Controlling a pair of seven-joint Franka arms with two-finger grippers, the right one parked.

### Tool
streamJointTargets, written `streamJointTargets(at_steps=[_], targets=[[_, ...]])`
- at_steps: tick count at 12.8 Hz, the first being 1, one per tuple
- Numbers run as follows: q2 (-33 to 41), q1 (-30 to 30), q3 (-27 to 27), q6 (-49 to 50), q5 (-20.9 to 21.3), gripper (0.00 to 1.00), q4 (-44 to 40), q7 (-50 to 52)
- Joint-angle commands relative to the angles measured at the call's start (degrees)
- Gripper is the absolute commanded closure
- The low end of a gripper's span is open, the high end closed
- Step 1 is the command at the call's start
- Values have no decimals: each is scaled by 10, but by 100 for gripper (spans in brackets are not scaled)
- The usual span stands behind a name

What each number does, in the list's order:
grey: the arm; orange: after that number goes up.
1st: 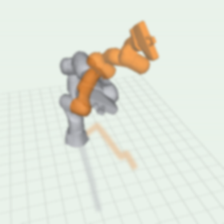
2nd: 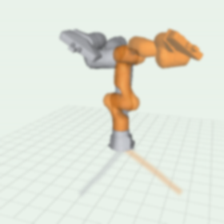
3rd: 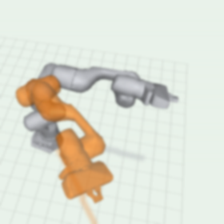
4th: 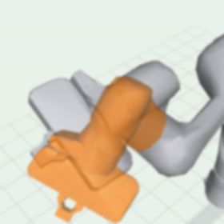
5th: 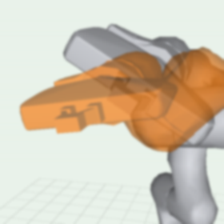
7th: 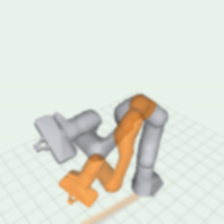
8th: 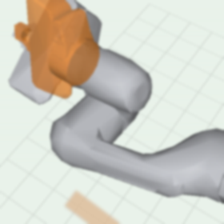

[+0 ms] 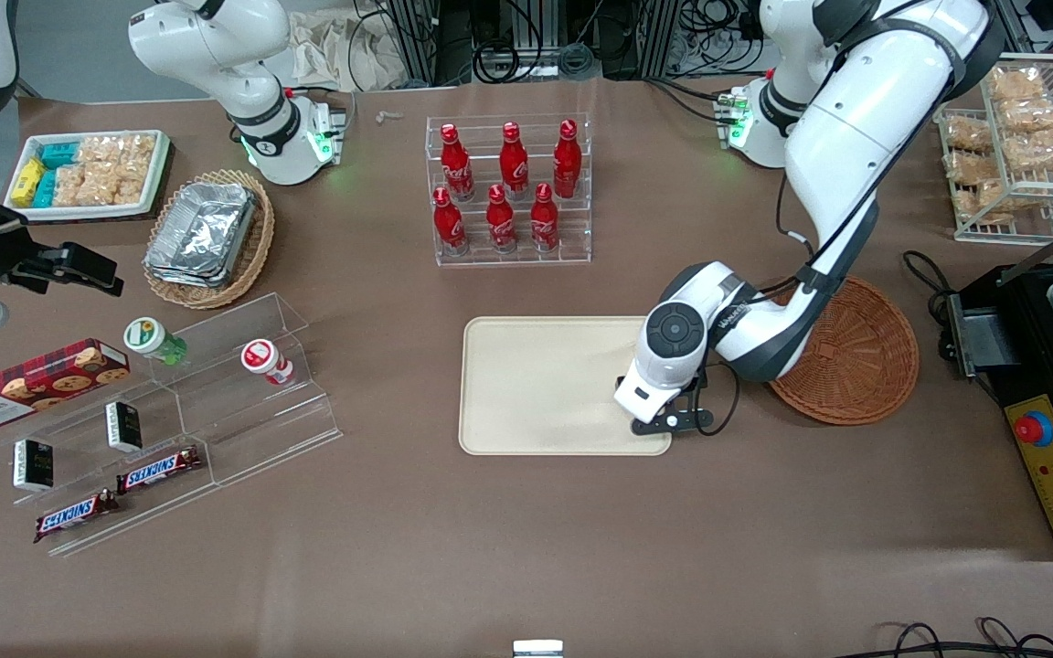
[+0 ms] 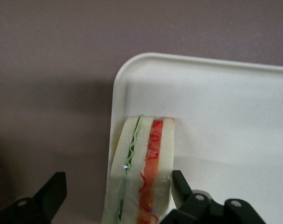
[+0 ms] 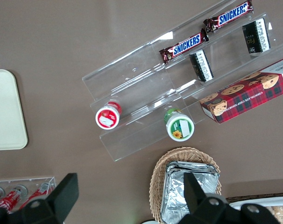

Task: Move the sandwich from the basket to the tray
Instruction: 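Open the left gripper and withdraw it back beside the basket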

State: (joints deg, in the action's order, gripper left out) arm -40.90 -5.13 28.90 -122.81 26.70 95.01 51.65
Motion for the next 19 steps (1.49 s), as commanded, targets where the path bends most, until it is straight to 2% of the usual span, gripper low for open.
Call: streamJointTargets(at_steps=[1, 2, 4, 5, 8, 11, 13, 14, 15, 18, 19], targets=[[20, 6, 11, 92, -37, 0, -53, 6], [31, 13, 12, 122, -52, 0, -67, -7], [72, 39, 10, 178, -126, 0, -89, -98], [105, 59, 9, 209, -150, 0, -88, -120], [183, 134, 10, 266, -190, 0, -82, -184], [244, 172, -2, 263, -192, 0, -36, -267], [300, 163, -79, 227, -204, 0, 30, -366], [337, 163, -96, 207, -219, 0, 66, -392], [352, 163, -113, 212, -221, 0, 72, -418], [348, 170, -118, 266, -222, 0, 40, -458], [350, 169, -136, 270, -219, 0, 39, -501]])
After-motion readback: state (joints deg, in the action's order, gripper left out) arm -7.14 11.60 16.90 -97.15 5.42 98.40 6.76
